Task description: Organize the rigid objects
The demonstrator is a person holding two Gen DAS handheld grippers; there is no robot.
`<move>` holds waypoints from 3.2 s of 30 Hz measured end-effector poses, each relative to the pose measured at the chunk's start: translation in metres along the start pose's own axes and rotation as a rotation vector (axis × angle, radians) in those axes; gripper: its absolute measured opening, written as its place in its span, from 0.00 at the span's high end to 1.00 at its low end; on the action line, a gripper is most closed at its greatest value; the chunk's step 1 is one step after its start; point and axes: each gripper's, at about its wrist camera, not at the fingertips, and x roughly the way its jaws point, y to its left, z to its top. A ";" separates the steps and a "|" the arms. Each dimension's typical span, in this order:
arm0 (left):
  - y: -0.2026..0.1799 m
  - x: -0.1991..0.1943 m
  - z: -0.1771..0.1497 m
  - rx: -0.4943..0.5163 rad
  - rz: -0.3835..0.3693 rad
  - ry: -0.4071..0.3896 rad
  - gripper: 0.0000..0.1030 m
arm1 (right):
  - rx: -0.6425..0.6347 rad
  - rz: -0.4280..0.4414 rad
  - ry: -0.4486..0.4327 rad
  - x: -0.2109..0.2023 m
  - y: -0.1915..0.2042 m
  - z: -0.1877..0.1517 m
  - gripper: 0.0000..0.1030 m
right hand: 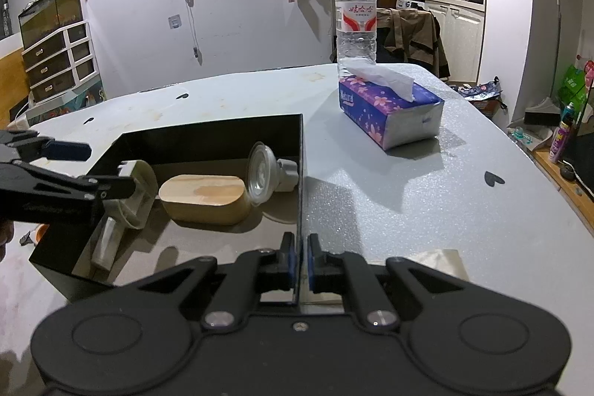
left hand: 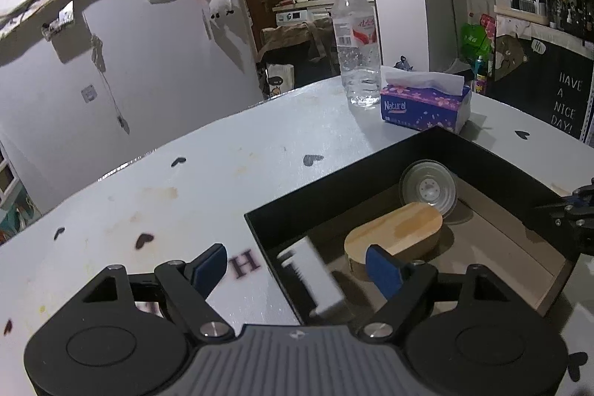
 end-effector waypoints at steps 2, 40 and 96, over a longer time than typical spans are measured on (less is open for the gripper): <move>0.002 0.000 -0.001 -0.014 -0.014 0.021 0.20 | 0.000 0.000 0.000 0.000 0.000 0.000 0.93; 0.007 -0.116 -0.041 -0.258 -0.184 -0.029 0.00 | -0.001 -0.002 0.002 0.000 -0.001 0.000 0.93; 0.077 -0.030 -0.113 -0.372 0.177 0.063 0.00 | -0.005 0.001 -0.004 -0.001 -0.002 -0.001 0.93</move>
